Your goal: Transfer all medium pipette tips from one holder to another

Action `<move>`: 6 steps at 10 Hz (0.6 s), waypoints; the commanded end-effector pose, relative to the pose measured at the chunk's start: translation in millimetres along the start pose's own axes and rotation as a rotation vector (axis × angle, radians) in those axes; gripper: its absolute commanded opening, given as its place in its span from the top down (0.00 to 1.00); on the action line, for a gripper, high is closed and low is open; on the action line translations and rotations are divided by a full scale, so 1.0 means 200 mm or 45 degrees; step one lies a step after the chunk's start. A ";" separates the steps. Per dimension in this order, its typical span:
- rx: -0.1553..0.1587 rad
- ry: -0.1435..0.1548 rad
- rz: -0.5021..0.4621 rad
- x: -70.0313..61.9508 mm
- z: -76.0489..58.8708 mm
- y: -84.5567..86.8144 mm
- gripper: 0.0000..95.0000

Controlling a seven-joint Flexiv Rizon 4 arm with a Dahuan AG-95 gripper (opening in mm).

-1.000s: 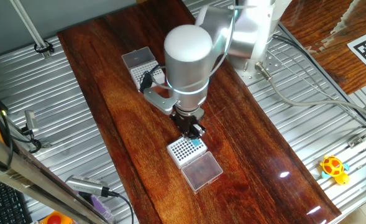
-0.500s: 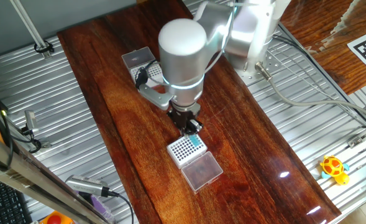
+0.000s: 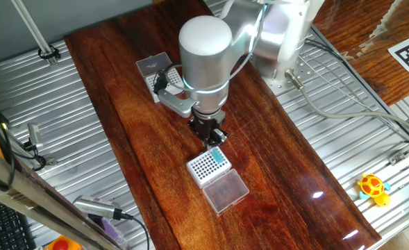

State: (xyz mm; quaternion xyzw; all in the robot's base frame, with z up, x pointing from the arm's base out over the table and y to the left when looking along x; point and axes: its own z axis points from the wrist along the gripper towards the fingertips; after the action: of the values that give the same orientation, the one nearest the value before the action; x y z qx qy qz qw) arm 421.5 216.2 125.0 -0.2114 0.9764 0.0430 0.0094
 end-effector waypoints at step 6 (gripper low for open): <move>-0.002 -0.013 -0.003 0.02 0.01 0.00 1.00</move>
State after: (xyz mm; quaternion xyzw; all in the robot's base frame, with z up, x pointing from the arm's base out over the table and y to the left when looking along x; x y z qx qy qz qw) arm 418.3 216.0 122.4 -0.2122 0.9761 0.0450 0.0138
